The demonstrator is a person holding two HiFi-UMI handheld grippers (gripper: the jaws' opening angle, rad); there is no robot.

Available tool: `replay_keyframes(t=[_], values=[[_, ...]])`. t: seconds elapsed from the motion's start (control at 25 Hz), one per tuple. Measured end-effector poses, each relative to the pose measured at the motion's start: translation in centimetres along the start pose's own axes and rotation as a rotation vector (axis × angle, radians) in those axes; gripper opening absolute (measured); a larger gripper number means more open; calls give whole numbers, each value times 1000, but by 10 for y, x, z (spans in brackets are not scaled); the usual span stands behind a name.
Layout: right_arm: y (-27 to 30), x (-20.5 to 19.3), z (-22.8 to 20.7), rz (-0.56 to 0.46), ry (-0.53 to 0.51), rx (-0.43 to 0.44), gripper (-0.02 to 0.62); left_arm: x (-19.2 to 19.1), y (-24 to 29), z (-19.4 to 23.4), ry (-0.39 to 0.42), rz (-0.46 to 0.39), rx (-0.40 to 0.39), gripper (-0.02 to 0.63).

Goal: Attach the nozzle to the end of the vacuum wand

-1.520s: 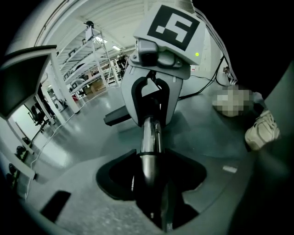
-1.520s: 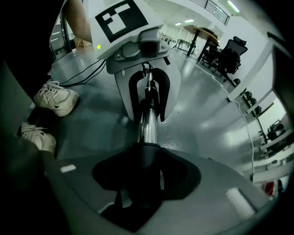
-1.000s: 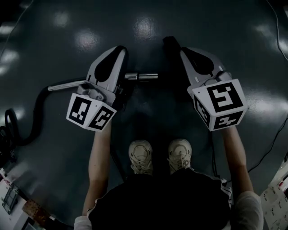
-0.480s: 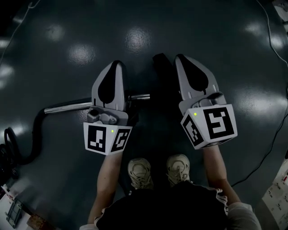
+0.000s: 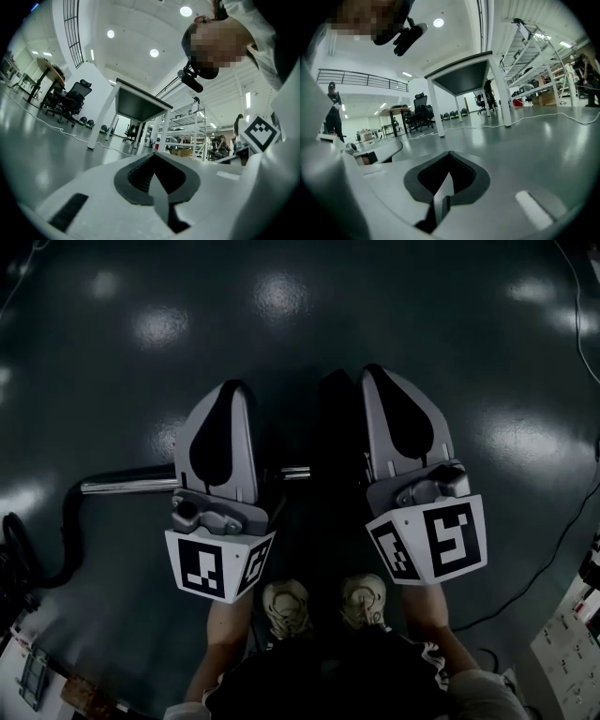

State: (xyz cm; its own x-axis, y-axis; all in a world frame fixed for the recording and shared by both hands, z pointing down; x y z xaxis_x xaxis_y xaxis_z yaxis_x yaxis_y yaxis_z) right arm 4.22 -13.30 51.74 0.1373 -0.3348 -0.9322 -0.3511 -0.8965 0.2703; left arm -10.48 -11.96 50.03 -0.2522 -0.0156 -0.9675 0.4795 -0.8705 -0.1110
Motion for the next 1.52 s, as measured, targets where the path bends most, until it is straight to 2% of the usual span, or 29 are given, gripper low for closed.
replay_keyframes(t=[0.08, 0.2, 0.32, 0.48, 0.64, 0.76, 0.8, 0.92, 1.08, 1.28, 1.52], values=[[-14, 39, -3, -26, 69, -18, 6, 30, 3, -5, 1, -2, 12, 1], [-40, 125, 9, -34, 105, -14, 6, 115, 8, -14, 48, 9, 65, 0], [-81, 233, 39, -11, 73, -10, 6, 231, 15, -43, 84, 43, 65, 0], [-145, 411, 89, -10, 121, -11, 6, 422, 33, -104, 94, 46, 66, 0], [-222, 598, 148, -40, 91, -3, 6, 621, 45, -172, 35, 10, 71, 0], [-294, 690, 181, -55, 84, -3, 6, 726, 24, -223, -100, -37, 59, 0], [-314, 712, 188, -73, 76, -1, 6, 751, 16, -238, -110, -54, 51, 0], [-355, 747, 207, -115, 15, 26, 6, 798, -4, -267, -26, -75, 6, 0], [-370, 761, 233, -114, -30, 95, 6, 827, -25, -270, 54, -74, -26, 0], [-380, 762, 243, -129, -101, 105, 6, 836, -32, -267, 104, -99, -3, 0], [-387, 757, 243, -128, -78, 99, 6, 844, -37, -272, 160, -113, -10, 0]])
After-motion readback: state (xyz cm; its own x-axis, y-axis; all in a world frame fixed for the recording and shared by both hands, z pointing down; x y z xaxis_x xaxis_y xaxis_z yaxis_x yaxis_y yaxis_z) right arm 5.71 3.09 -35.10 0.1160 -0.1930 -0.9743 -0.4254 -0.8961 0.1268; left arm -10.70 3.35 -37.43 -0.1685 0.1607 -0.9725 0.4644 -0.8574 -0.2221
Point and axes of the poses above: the fingertips, and each gripper's own axes: y forward along the fingers, z to its left, x out of its top, the point moved 3 cm from there along -y, backward along the fingers, and after that the axes turned 5 degrees about -x, right-handed, at the moved point
